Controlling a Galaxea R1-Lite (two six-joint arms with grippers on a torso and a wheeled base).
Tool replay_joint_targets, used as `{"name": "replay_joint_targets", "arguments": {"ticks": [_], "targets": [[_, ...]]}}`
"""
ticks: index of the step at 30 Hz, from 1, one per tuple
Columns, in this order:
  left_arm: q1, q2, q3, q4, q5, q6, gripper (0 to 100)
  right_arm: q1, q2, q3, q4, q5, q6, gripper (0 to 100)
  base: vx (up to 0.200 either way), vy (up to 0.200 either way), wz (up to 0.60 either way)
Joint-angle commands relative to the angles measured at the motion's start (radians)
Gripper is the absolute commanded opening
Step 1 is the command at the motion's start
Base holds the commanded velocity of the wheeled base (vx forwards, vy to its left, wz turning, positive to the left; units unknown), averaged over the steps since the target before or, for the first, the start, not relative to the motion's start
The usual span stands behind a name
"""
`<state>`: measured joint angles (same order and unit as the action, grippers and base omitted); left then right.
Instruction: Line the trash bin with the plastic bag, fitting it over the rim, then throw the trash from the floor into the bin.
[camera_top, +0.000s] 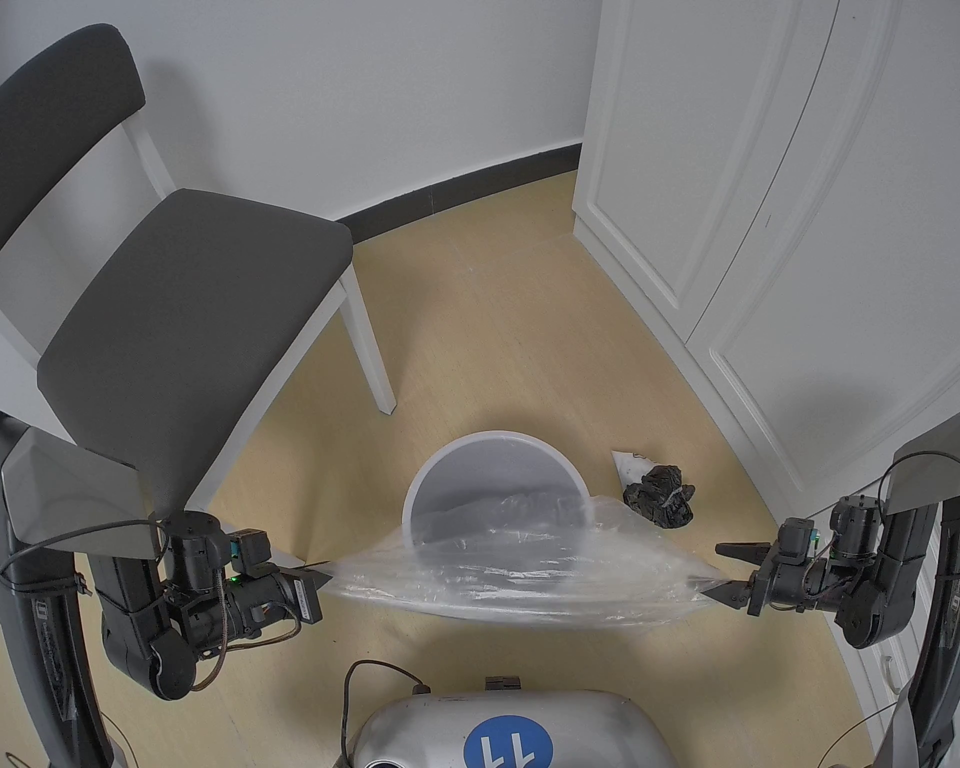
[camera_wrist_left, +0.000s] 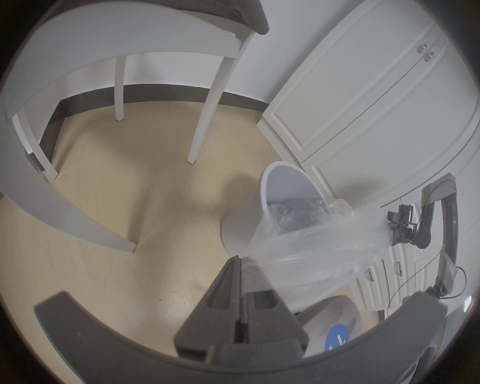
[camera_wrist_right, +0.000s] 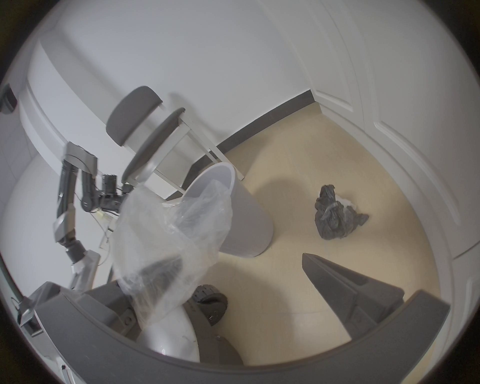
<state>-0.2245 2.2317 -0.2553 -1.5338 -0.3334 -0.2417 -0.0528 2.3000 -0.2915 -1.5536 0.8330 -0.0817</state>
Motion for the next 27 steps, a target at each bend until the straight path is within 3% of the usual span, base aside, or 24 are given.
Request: {"name": "replay_joint_targets", "arguments": {"ticks": [1,4,19,23,27], "targets": [[0.025,0.069,-0.056,0.000,0.010,-0.024,0,-0.145,0.116,-0.023,-0.017,0.181,-0.018,100,0.000,0.000,0.00],[0.036,0.072,-0.056,0.000,0.008,-0.025,0,-0.167,0.133,-0.032,-0.017,0.245,-0.015,100,0.000,0.000,0.00],[0.039,0.062,-0.041,0.000,0.010,-0.025,0,-0.139,0.096,-0.040,-0.017,0.242,0.003,100,0.000,0.000,0.00],[-0.001,-0.067,0.062,0.001,0.008,-0.027,0,-0.062,-0.002,0.002,-0.017,0.129,0.034,100,0.000,0.000,0.00],[-0.029,-0.095,0.136,0.001,0.010,-0.024,0,0.024,-0.053,0.014,-0.017,-0.051,0.039,100,0.000,0.000,0.00]]}}
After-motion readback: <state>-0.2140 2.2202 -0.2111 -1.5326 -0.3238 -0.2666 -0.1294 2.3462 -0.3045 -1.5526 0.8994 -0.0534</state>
